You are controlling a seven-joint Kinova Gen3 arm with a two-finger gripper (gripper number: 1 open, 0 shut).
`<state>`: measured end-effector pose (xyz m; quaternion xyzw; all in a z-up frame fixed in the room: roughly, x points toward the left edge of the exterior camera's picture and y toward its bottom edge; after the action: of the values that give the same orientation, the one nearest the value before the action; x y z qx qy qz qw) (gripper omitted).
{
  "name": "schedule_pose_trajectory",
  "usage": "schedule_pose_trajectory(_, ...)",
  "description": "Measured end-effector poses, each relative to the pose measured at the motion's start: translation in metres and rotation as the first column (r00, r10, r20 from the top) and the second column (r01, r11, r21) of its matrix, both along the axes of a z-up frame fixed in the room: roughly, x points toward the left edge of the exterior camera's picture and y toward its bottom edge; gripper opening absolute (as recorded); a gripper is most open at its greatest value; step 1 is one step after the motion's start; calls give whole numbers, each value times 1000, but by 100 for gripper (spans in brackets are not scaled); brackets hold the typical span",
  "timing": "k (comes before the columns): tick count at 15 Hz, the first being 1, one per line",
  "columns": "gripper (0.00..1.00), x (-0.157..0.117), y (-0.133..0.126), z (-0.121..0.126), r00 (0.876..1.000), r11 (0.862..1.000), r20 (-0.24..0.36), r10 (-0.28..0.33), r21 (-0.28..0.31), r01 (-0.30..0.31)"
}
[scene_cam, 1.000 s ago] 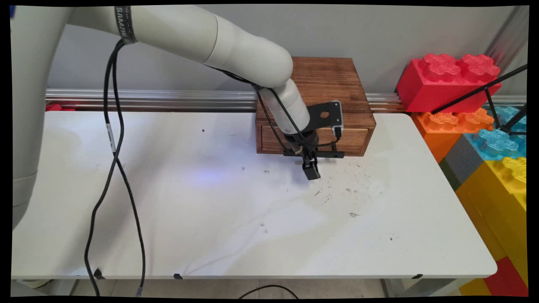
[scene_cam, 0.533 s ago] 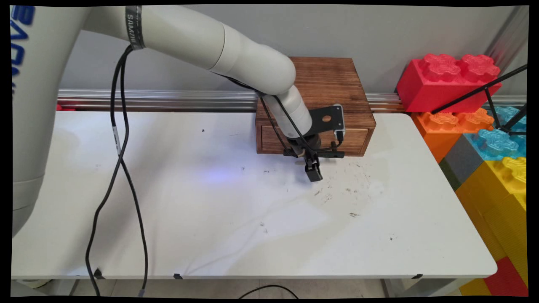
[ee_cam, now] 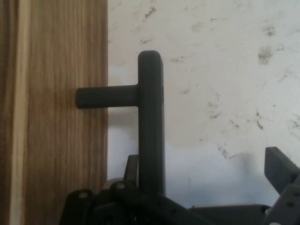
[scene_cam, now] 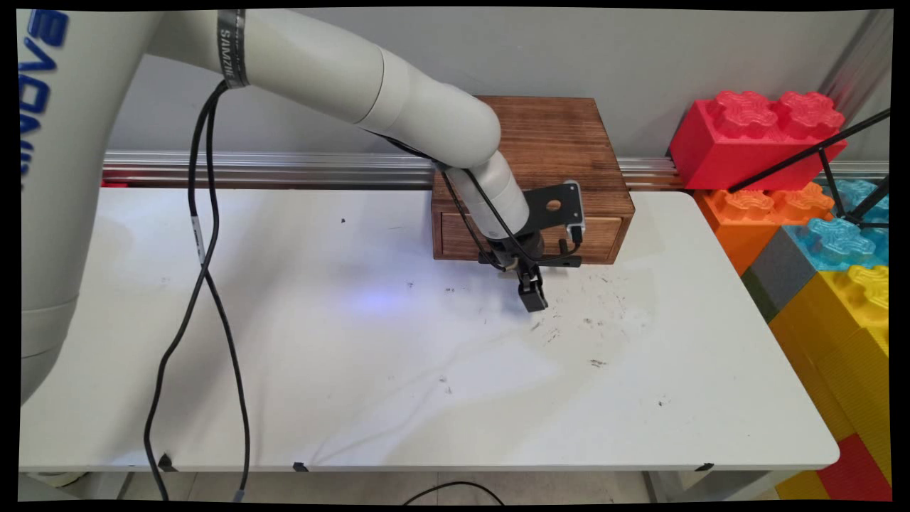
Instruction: Open the drawer
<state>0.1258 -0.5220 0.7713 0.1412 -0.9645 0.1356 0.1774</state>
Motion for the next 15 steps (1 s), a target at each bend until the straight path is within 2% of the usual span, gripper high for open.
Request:
schedule_pose_trajectory(6, 100, -8, 12, -1, 1000, 1000, -20, 5, 13, -5)
schedule_pose_trajectory(15, 100, -21, 50, 0, 999, 999, -39, -3, 44, 5)
